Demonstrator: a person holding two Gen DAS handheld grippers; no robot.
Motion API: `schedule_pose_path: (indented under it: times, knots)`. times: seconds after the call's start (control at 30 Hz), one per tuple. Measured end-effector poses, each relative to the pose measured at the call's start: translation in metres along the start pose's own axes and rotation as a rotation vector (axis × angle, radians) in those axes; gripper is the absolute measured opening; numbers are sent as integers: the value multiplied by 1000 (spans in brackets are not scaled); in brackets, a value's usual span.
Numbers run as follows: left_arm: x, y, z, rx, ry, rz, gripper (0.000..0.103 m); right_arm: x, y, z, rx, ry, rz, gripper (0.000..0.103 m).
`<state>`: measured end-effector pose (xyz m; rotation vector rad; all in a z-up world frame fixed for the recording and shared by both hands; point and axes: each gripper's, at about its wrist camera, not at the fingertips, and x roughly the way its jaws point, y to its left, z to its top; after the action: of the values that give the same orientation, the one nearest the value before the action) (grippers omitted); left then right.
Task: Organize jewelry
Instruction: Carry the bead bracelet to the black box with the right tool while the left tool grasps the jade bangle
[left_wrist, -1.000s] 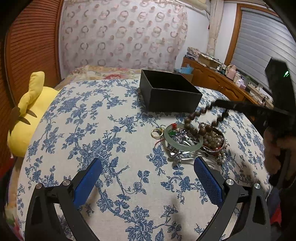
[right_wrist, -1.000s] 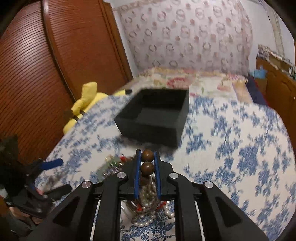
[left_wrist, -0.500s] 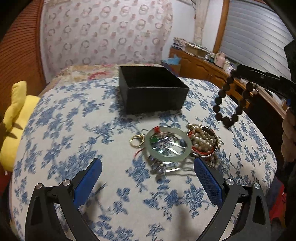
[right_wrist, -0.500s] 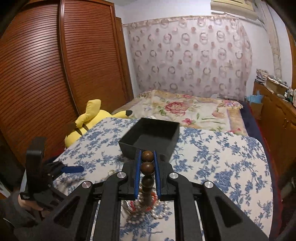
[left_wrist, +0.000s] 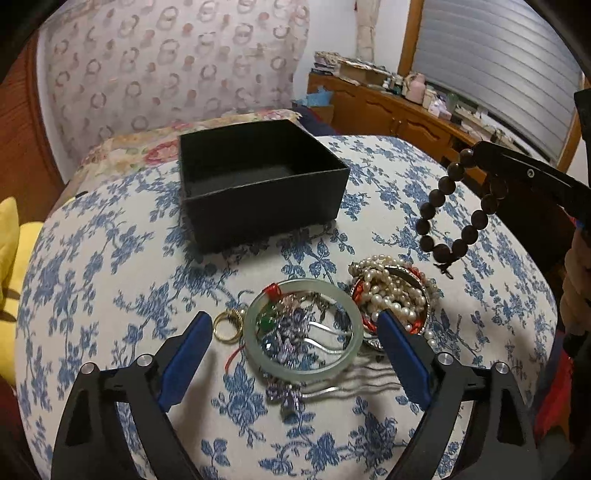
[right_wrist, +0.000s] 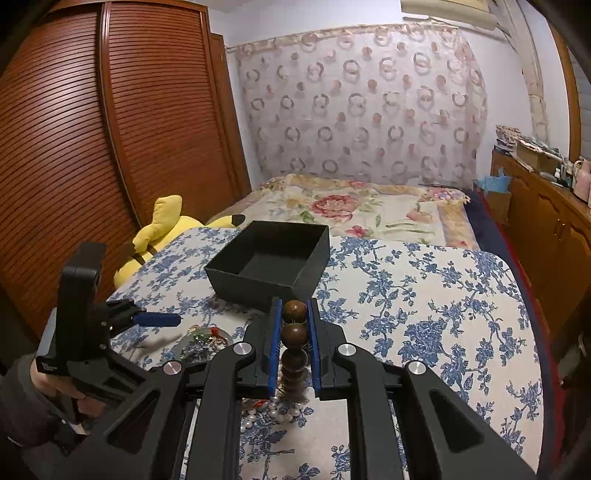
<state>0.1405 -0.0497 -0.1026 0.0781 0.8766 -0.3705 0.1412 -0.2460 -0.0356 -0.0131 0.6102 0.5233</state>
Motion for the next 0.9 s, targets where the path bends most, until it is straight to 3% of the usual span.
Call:
schedule_pose_path:
  times: [0.37, 0.47, 0.9]
  knots:
    - [20, 0, 4, 49, 55, -4, 79, 7, 2, -7, 4, 14, 11, 15]
    - [18, 2, 5, 56, 41, 8, 69, 7, 2, -8, 0, 16, 13, 15]
    - [-17, 20, 21, 4, -69, 3, 69, 5, 6, 15, -24, -16, 23, 15]
